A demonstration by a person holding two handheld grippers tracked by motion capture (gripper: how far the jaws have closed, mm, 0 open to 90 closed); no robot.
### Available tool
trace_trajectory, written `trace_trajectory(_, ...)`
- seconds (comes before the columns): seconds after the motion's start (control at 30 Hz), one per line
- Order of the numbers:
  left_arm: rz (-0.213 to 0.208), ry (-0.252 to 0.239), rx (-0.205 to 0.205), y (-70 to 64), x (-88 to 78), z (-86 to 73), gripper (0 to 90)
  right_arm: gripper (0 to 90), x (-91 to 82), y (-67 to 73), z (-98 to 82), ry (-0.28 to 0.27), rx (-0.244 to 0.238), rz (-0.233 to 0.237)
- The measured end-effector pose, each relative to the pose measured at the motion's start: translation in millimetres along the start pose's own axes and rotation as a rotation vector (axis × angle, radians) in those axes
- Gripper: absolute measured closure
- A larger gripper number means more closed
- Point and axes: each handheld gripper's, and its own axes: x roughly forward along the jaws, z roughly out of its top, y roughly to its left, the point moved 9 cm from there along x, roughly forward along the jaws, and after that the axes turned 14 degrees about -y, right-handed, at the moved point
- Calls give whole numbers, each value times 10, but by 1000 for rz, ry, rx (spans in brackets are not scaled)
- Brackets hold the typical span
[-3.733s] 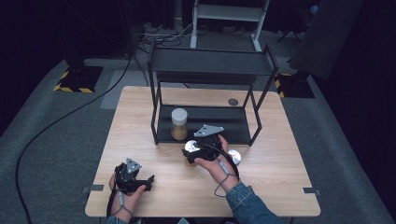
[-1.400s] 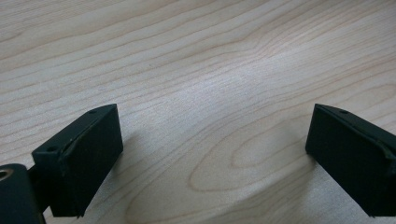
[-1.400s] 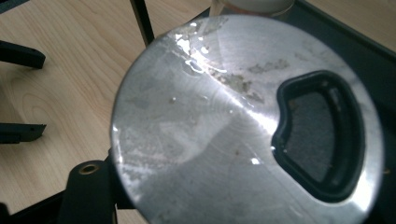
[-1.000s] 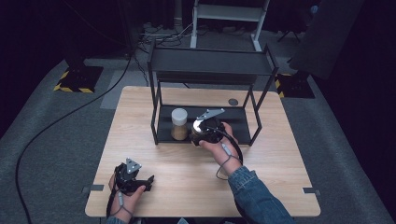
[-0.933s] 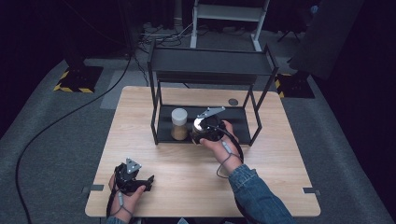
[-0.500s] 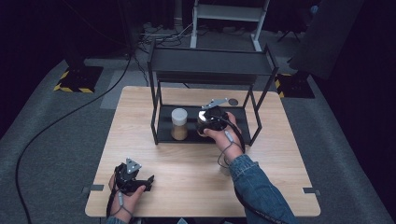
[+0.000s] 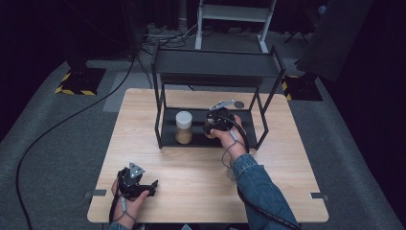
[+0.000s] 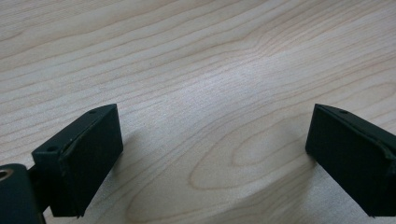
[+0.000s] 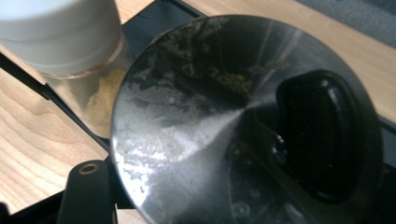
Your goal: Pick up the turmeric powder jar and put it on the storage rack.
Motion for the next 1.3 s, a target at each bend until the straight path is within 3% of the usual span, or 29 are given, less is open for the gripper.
trace_trajectory(0.6,0,0,0,0,0,0,38,318,319,15,-151,47,3,18)
trace_trajectory(1.3,0,0,0,-1,0,0,38,315,361,-10,-218,64,25,27)
